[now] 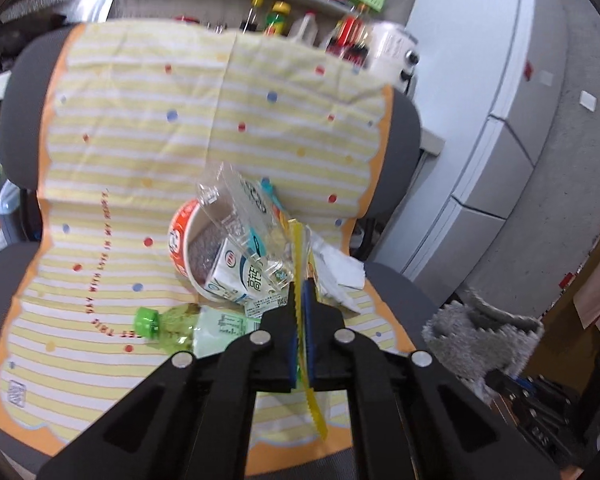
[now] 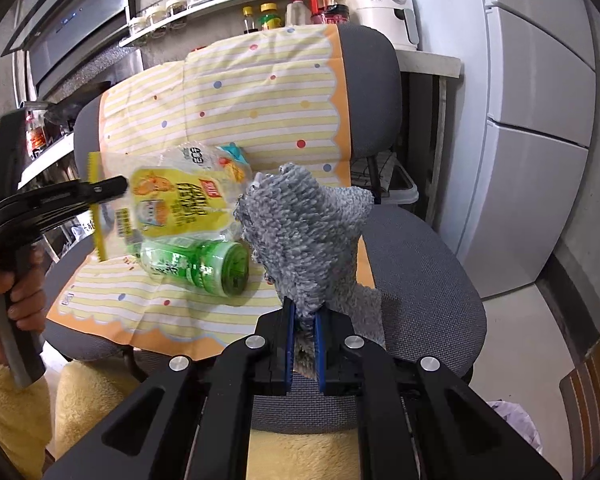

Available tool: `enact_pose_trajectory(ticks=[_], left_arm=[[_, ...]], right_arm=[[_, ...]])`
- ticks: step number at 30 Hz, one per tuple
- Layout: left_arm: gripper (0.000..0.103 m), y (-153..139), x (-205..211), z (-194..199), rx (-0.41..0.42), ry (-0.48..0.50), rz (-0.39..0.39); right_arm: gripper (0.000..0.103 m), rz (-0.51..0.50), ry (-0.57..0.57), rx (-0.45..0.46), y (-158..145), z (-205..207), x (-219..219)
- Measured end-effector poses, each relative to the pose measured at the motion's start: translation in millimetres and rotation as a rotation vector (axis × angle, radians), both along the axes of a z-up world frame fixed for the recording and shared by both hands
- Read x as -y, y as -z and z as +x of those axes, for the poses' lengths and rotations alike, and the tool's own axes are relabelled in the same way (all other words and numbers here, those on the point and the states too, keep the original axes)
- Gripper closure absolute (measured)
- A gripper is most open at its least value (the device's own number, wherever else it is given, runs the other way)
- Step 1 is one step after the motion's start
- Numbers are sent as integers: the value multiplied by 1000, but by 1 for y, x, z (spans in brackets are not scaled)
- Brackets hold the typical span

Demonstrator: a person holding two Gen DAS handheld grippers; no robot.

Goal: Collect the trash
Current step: 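Grasp the yellow snack packet with the left gripper while the right gripper holds the sock, then carry the sock and packet to the bin and release both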

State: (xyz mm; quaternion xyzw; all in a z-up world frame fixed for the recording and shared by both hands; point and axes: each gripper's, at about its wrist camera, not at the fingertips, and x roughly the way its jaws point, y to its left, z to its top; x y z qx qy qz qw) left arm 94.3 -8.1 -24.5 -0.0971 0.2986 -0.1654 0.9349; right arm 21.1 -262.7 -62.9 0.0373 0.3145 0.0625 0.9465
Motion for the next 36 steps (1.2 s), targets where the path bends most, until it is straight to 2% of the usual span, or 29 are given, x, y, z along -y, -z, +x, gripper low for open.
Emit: enact_pose_trajectory(ticks=[6,13,18,28,32,36], left_arm=[[102,-20,4,-48,98,63,12],[102,-30,41,-89,186,189,38],[102,-17,91,-94,179,314,62],[102,14,194,-102,136,579,43],[102,25,227,-109,123,649,46],[102,40,246,-111,89,678,56]], right_arm=[[94,8,7,41,-16,-9,-6],[94,-2,70,98,-37,-28,5],[94,-17,155,84,-38,-43,33],[93,9,399,-17,-3,-99,121],[93,25,498,-71,16,-121,154],[93,45,562,-110,35,-137,178]])
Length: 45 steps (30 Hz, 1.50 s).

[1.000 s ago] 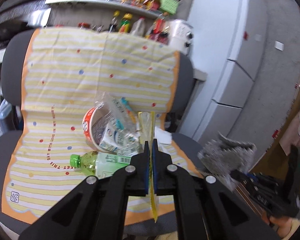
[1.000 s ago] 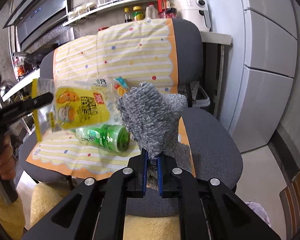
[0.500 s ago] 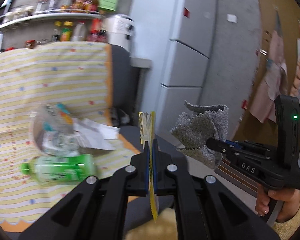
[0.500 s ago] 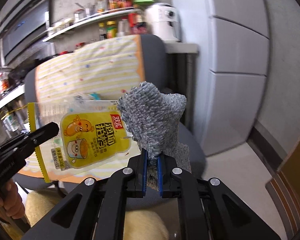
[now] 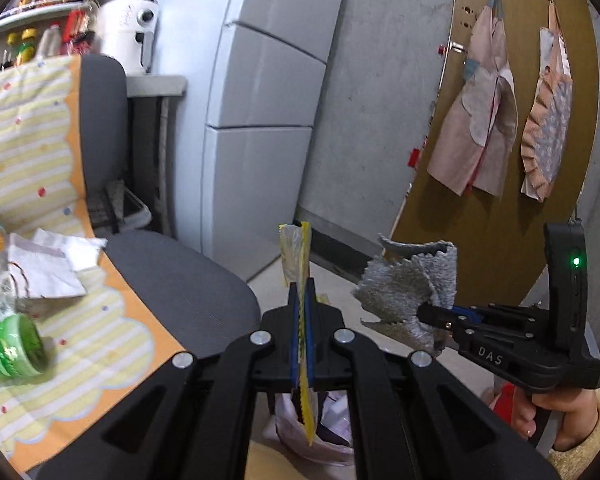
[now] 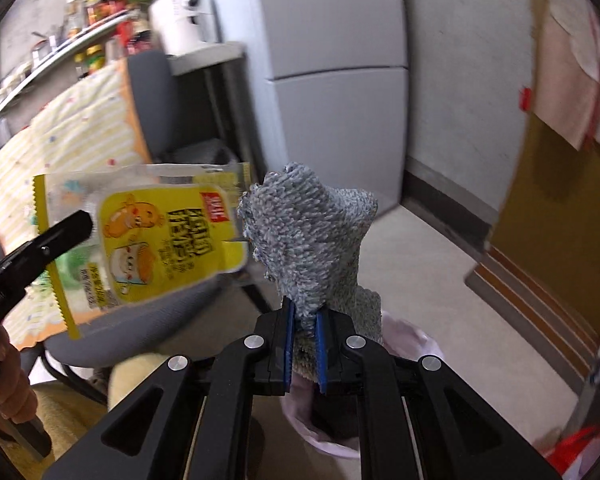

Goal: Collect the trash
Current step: 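Carry the sock and packet to the bin and release both, then move both tools back over the chair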

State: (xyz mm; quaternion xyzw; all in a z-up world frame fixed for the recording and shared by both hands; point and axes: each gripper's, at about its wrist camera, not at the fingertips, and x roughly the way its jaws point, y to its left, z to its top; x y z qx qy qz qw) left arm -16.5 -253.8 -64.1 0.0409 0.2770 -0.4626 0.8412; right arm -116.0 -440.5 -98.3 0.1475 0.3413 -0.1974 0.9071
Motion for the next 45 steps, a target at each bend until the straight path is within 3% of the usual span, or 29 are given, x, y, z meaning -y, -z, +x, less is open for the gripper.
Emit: enact_pose_trajectory(ticks=[8,15,19,25,36,38,39,42,45], left_arm=[[102,14,12,1,-29,4,23],[102,28,22,-6,-26,11,56],[102,35,26,-10,-38,29,70],[102,50,34,-18,-73,97,97],[102,86,94,-36,-143,267,214],[100,94,108,-35,-151,277,245],[94,98,113,-35,-157,278,255],[61,107,120,-31,-166,270,268],[61,112,119,-28,-162,253,287]], right_arm=[[88,73,37,-36,40,-5,27],[73,104,56,-66,77,-4,42],[71,123,70,-93,90,-1,47],[71,79,115,-32,64,-11,49],[69,29,150,110,9,-42,53],[66,28,152,118,6,-45,53],[66,26,154,122,5,-46,54],[65,29,157,122,4,-48,56],[65,33,159,120,5,-47,56]])
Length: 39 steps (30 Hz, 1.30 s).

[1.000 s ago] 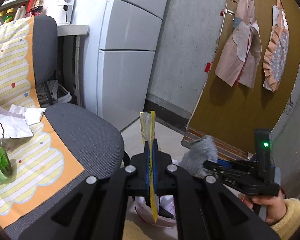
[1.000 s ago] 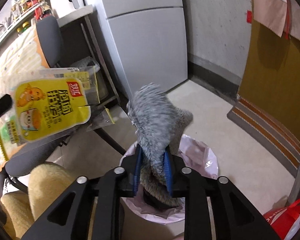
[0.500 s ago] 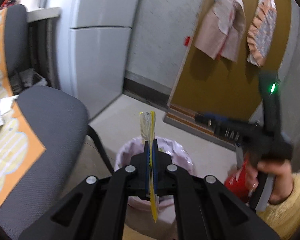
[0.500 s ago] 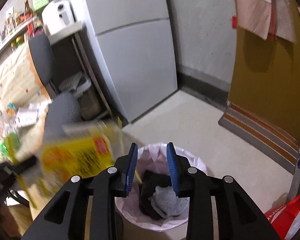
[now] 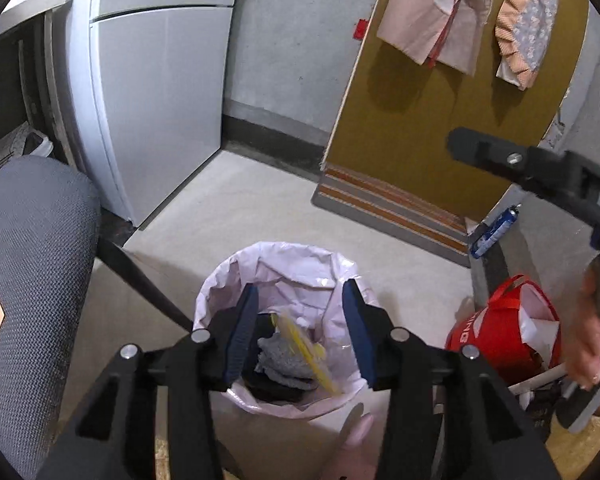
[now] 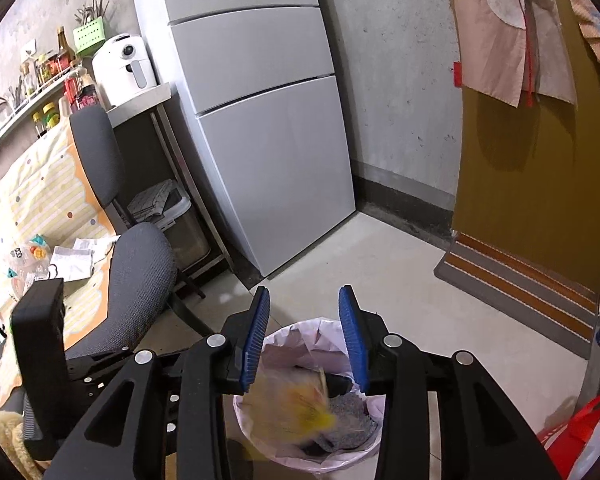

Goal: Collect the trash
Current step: 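Move both tools back over the chair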

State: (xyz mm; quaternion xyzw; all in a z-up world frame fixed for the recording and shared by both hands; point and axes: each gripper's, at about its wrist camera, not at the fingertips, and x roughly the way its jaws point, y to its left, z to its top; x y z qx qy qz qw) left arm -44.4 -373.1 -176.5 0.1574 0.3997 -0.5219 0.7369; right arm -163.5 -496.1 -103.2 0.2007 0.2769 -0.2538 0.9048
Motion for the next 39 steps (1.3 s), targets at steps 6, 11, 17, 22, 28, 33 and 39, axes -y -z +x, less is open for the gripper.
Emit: enact_pose_trajectory(ticks=[6,11,17,22,28,33,39], left_arm=[[61,-10,-29,15,44,-115,-7],[61,-18,-61,29,35,-206,-8],[61,-36,-111,41,47,-329,-30],[61,-53,-172,52,88,-477,-40],[59,-60,-242,72,109,-657,-31],[58,-69,-295,87,111,-788,-36],[56,-80,-350,104,131,-916,-36]], right_arm=[[65,-13,-6,-14,4,6,-8],[65,10,-51,-36,8,17,-22],[65,-1,-153,-38,-1,40,-54],[65,-25,-271,-32,-11,74,-91],[65,-16,-412,-40,-16,118,-135],[61,-43,-555,-69,-18,164,-178],[59,-89,-708,-88,-18,218,-222]])
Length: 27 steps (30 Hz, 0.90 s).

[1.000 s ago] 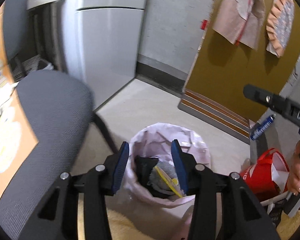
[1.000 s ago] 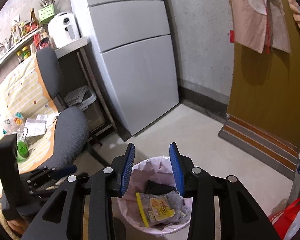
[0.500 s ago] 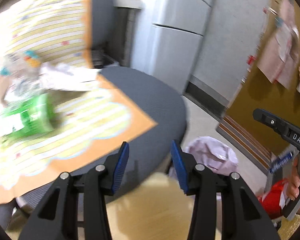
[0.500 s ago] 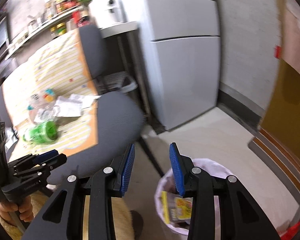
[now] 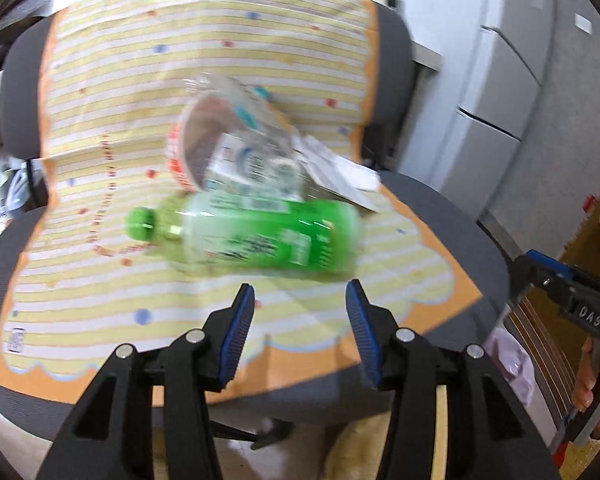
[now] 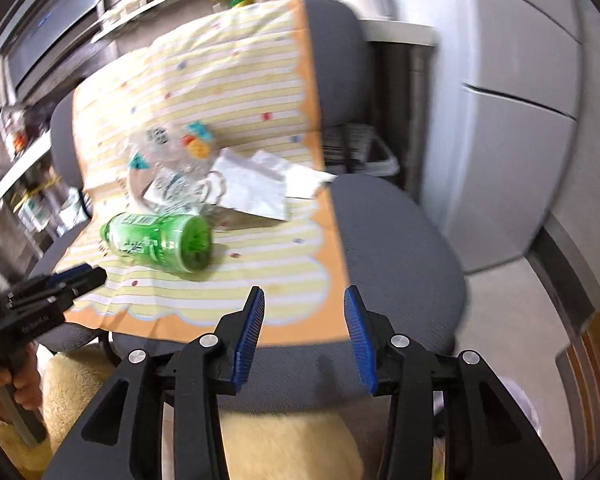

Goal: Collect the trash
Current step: 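Move both tools back over the chair, then grasp the white paper wrapper with the right gripper and lift it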

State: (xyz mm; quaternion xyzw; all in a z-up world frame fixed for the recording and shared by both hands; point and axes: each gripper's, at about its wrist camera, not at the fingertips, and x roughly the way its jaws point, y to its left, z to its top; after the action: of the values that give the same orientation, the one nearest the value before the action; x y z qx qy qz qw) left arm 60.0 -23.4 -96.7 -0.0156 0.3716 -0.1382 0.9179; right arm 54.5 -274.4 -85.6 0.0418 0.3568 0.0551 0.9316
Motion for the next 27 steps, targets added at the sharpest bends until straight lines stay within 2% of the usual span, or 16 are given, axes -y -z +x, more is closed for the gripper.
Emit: enact_pose_trajectory(ticks=[3,9,17,27], left_arm=[[56,-5,-10,11,-1,-31,-1],[55,-8,-21,39,2,-69,4],[55,-8,-30,77,-6,-97,-18],[55,2,-33,96,-30,-106,-30]], right_arm=[[59,-30,-75,-10,4,31,-17],[59,-24,-151,-54,19,87,-26],[59,-125,-272,-81,46,155,-48],[59,-309,-329,-85,66,192,-74]])
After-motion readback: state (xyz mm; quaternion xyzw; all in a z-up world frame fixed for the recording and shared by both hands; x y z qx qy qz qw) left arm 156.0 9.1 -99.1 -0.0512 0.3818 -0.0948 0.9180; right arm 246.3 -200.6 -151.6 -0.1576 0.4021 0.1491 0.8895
